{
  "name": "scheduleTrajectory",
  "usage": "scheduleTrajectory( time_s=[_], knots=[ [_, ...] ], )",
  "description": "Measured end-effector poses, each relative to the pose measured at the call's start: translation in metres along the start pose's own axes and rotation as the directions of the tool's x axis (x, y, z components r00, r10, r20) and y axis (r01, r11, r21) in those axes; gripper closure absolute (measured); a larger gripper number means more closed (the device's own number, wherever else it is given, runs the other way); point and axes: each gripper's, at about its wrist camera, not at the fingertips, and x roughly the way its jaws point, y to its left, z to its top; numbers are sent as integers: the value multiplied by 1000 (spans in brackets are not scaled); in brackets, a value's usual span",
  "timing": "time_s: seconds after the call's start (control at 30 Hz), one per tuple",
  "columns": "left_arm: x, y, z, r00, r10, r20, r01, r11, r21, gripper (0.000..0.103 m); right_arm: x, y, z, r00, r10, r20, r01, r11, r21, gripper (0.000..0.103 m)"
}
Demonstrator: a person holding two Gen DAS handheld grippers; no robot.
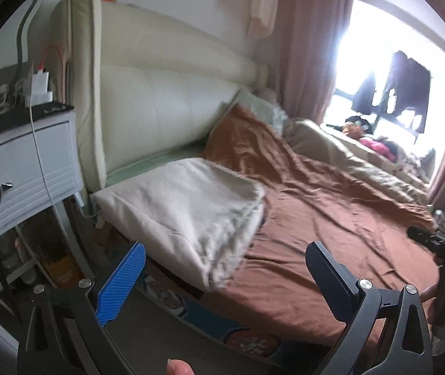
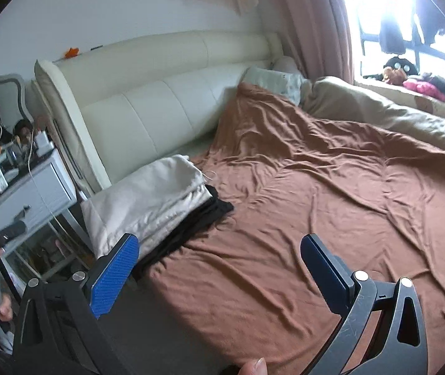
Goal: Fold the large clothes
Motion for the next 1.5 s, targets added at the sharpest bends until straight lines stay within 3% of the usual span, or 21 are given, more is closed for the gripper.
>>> scheduleTrajectory(
  time_s=[0.4, 0.73, 0.93, 1.07, 1.5],
  knots=[
    [-66, -46, -40, 995, -83, 47, 81, 996, 49, 0, -84, -13, -51, 998, -23, 52, 20, 998, 54, 0],
    [-105, -90, -73, 984, -157, 80, 146, 981, 130, 0, -165, -13, -100, 981, -155, 120, 153, 988, 25, 0],
    [-121, -115, -96, 973, -222, 69, 208, 964, 166, 0, -205, -6, -130, 976, -184, 116, 182, 983, 29, 0],
    [-129, -132, -118, 976, -207, 75, 187, 959, 214, 0, -232, -6, -147, 975, -182, 127, 176, 983, 55, 0],
    [-143, -152, -160, 958, -264, 113, 232, 943, 238, 0, -264, -16, -206, 964, -225, 140, 210, 971, 119, 0]
  ],
)
